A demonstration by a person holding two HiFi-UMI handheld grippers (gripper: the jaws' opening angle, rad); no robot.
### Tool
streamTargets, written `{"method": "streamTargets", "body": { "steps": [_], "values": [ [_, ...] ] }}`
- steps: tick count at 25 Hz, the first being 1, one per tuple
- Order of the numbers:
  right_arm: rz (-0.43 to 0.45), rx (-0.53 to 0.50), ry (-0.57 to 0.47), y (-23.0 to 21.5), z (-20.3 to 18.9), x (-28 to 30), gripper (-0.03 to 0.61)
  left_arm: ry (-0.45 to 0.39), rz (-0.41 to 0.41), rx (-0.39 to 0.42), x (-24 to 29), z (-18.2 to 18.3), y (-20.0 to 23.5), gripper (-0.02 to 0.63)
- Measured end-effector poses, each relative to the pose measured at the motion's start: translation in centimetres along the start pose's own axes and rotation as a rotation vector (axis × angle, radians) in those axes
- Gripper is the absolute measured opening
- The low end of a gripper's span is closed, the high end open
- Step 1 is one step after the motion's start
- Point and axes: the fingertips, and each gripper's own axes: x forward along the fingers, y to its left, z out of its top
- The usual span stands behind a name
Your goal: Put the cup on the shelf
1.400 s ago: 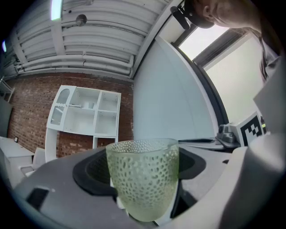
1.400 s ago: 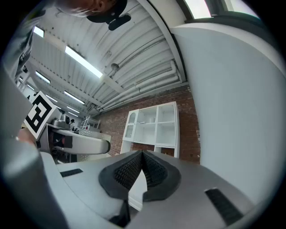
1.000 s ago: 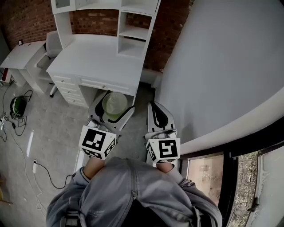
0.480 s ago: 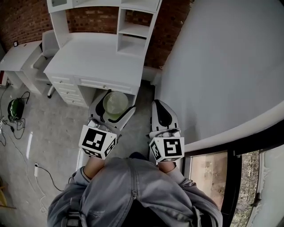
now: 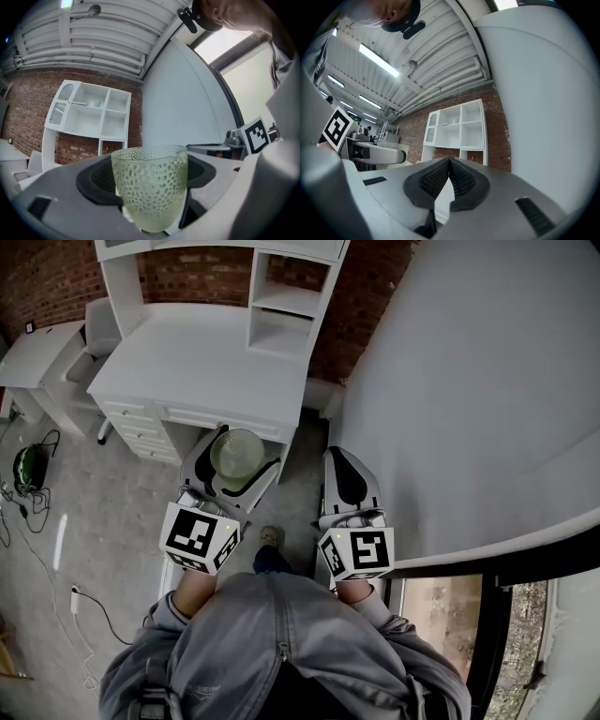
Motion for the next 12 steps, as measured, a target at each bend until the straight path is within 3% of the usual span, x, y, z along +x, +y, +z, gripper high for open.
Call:
{"method": "streamTargets", "body": {
  "steps": [12],
  "values": [
    [0.045, 0.031, 0.009, -5.0, -2.0, 9.1, 0.028, 0.013, 0.027, -0.002, 8.3, -0.6, 4.7, 0.393]
  ]
}}
